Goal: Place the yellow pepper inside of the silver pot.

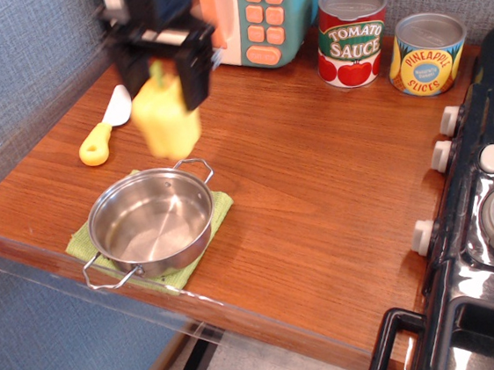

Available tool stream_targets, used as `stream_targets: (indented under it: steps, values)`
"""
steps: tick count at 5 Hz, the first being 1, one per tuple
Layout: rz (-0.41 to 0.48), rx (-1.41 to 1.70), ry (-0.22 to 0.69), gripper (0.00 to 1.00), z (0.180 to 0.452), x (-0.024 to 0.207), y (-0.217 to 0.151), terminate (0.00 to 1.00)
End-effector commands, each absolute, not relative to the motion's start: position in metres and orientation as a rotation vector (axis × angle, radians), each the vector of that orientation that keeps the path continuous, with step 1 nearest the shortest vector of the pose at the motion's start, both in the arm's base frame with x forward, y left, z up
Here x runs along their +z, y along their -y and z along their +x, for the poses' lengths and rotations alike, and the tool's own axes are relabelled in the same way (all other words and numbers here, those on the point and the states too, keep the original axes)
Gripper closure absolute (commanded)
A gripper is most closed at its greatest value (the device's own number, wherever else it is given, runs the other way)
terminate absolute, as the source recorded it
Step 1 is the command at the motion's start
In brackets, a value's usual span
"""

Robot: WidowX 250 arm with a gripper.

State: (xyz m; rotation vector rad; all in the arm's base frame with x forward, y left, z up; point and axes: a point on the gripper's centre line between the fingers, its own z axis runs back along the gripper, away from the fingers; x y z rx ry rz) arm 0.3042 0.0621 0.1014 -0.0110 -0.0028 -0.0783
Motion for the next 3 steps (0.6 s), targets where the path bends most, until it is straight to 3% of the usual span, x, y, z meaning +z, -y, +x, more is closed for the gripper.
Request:
stream_targets:
  steps: [1,2,3]
  values:
    - [0.068,-0.133,-0.018,1.0,0.268,0.092,-0.067,0.0]
    - [0.079,-0.158,-0.033,1.0,0.261,0.086,-0.063,0.0]
    - [0.076,-0.158,-0.056,0.0,0.261,0.08,-0.062,0.0]
